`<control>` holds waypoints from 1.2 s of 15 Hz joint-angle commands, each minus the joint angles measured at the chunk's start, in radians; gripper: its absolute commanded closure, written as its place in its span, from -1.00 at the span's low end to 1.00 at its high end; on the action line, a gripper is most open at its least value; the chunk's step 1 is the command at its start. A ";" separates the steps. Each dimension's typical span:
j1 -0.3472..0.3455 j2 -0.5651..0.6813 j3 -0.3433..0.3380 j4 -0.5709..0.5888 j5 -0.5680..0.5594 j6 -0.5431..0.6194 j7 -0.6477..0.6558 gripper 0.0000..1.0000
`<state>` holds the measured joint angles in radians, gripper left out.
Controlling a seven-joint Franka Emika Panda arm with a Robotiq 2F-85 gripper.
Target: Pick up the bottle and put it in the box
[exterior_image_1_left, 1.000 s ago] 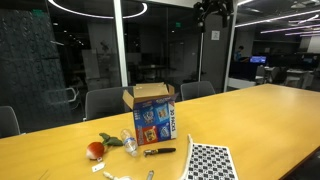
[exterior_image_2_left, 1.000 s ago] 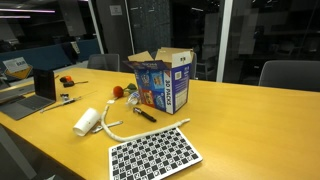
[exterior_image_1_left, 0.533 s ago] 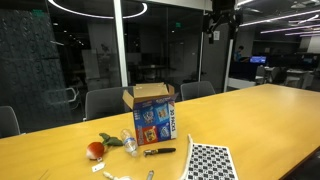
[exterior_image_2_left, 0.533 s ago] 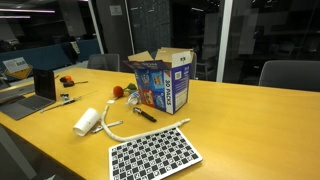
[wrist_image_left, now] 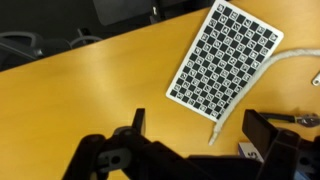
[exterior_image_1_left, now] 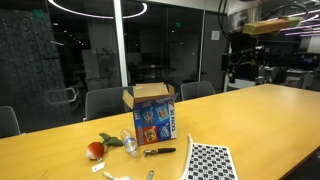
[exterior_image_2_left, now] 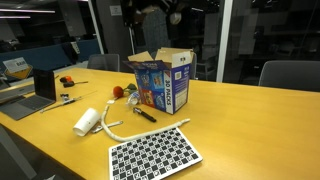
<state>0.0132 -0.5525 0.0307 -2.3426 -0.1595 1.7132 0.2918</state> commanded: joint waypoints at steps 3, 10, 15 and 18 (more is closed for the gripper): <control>-0.052 -0.285 -0.035 -0.355 0.007 0.113 -0.044 -1.00; -0.037 -0.350 -0.159 -0.415 0.069 0.333 -0.273 -1.00; -0.071 -0.329 -0.127 -0.414 0.073 0.308 -0.265 -1.00; -0.070 -0.327 -0.123 -0.414 0.073 0.308 -0.264 -1.00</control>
<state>-0.0361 -0.8817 -0.1102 -2.7588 -0.1041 2.0222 0.0431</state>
